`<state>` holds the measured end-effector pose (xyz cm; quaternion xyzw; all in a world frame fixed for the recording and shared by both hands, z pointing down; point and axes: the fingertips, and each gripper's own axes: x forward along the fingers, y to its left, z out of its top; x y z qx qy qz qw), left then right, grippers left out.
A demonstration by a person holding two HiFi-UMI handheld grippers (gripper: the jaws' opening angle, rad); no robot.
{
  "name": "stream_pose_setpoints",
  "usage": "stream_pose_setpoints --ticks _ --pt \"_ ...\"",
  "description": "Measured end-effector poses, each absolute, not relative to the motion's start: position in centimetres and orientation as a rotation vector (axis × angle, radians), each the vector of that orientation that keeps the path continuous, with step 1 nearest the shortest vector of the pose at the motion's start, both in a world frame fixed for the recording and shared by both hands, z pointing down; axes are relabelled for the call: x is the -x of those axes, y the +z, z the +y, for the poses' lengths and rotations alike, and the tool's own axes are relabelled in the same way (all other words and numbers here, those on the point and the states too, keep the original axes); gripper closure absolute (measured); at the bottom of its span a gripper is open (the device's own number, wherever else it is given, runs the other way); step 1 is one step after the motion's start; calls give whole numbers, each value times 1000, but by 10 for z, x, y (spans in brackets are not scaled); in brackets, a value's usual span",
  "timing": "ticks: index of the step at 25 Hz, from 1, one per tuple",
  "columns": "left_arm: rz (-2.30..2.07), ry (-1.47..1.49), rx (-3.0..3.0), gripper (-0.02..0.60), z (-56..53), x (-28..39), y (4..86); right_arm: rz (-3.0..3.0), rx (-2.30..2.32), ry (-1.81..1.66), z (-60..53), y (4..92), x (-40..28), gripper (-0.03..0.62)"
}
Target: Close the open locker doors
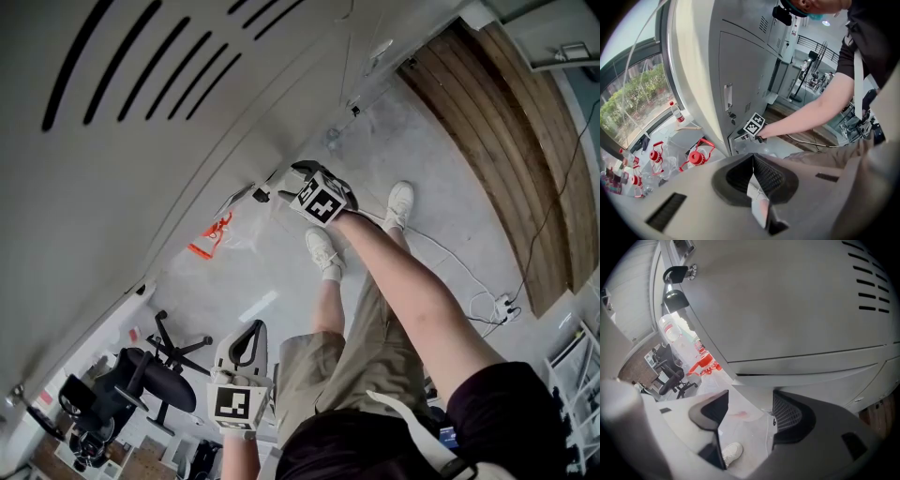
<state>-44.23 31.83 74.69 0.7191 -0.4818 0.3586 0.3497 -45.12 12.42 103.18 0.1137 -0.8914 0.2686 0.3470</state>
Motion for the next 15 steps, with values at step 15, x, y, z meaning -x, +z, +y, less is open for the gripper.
stream_pose_setpoints --ticks 15 --pt "-1207 915 -1934 574 305 420 742 -2301 -315 745 154 1015 415 304"
